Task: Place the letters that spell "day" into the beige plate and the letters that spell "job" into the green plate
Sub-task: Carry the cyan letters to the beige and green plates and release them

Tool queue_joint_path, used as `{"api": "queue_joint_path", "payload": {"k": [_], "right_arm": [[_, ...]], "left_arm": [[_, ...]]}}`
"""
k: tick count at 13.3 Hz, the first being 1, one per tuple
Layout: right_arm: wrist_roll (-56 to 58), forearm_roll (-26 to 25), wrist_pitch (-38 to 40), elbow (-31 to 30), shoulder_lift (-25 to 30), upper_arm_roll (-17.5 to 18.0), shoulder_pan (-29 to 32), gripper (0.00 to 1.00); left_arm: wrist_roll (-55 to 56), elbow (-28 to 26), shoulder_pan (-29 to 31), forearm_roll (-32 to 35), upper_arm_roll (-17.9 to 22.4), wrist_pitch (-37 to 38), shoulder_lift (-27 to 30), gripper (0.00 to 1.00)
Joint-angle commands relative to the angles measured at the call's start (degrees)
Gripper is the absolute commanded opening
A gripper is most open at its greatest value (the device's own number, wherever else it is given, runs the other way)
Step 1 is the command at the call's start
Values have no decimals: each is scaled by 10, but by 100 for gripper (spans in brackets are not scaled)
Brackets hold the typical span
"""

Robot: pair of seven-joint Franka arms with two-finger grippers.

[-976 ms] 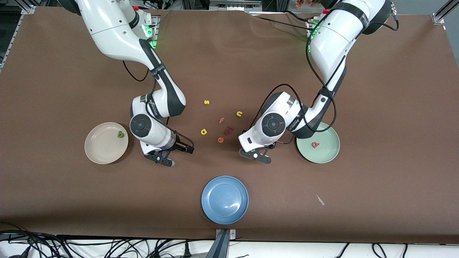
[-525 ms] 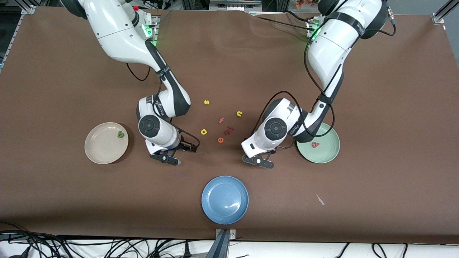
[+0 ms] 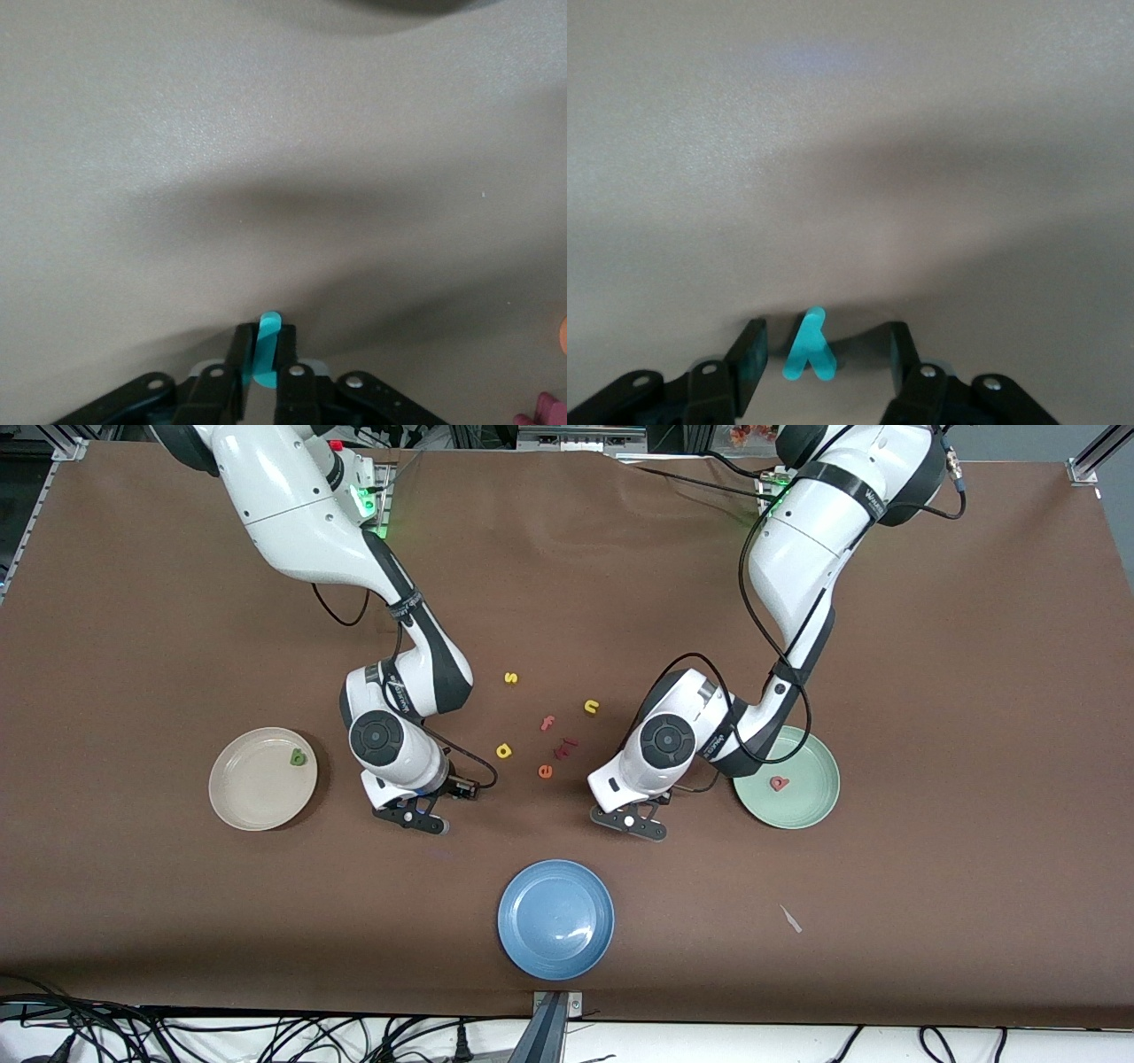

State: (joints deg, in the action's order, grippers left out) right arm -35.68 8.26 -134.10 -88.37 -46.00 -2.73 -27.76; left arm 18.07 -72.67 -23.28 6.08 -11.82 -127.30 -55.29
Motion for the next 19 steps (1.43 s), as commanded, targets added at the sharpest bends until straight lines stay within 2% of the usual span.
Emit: {"api": "queue_joint_path", "payload": {"k": [1,2,3,5,7,10,12,14,16,19], "right_arm": [[-11,-8,7,24,-19,-4,-11,43],[-12,-8,7,24,-19,-4,-12,41],[-14,-8,7,24,-19,-4,-12,34],[-25,-9,4,24,-21,-4,-21,26],[-26,-9,4,24,-22,-4,-21,17],[-20,-12,4,24,-23,-4,-21,0],[-15,-29,15,25,-20,-5,-18,0],[30,-44,99,65,-16,-6,-8,0],[125,-40,205,102,0,-6,22,0],[282,-36,252,74,49,-8,74,0]], "left_arm": [[10,15,-4,12,7,3,-7,0],[9,15,-3,13,7,7,-3,0],[8,15,-2,13,7,10,2,0],[6,12,16,15,7,51,25,0],[-39,6,30,19,7,120,52,0],[-141,-1,75,19,6,179,87,0],[-224,-30,120,19,4,205,107,0],[-283,-84,152,19,3,205,139,0],[-295,-144,162,20,4,198,163,0],[-294,-197,173,20,4,163,174,0]]}}
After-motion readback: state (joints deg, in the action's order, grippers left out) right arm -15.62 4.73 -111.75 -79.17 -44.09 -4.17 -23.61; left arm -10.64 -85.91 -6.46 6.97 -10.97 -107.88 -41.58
